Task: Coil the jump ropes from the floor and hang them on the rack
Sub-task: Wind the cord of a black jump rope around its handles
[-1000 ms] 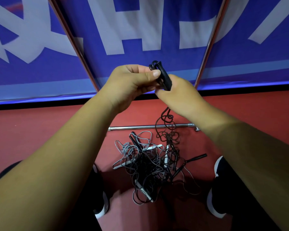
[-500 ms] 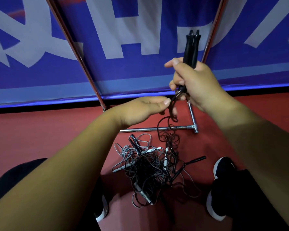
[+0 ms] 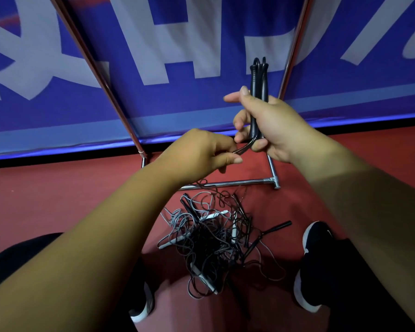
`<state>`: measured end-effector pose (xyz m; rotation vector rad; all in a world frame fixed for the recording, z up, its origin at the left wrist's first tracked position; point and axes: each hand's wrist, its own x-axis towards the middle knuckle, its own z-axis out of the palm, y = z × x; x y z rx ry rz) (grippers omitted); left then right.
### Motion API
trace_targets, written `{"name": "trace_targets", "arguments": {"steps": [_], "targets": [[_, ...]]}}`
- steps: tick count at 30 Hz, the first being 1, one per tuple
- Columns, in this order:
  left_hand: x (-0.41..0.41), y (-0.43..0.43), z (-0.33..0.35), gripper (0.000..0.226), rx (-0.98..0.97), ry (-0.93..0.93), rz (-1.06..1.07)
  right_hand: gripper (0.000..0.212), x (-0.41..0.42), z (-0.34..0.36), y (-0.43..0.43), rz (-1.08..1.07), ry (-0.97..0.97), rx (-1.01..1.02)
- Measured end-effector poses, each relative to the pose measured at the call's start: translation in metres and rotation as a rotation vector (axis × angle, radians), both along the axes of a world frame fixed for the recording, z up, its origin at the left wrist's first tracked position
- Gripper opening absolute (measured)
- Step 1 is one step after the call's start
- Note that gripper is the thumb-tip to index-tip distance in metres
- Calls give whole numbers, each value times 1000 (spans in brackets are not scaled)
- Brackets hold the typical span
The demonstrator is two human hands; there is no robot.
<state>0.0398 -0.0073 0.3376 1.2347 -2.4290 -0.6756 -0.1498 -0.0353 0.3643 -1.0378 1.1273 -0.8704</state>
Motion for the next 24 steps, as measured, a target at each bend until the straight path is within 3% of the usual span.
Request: {"name": "trace_targets", "arguments": {"steps": [3,6,8,12,16,18,24], "targets": [[2,1,-2,29,-211,-145,76,37,2,5,3,2,-14,-13],[0,4,2,36,-274,-260,232,39,4,10,5,-18,-70,-56],[-2,2,3,40,-99,-231,259,41,6,12,7,-46,-91,-90],[-2,0,4,25,544,122,181,42,10,13,8,-130,-101,-106],[11,-3,8,11,676,165,-7,43,9,12,7,-154,-122,-93],[16,-5,10,7,617,91,-10,45,7,13,8,-120,-119,-84],[23,-16,3,12,69,-257,325,53,6,16,11,65,-43,-35]]}}
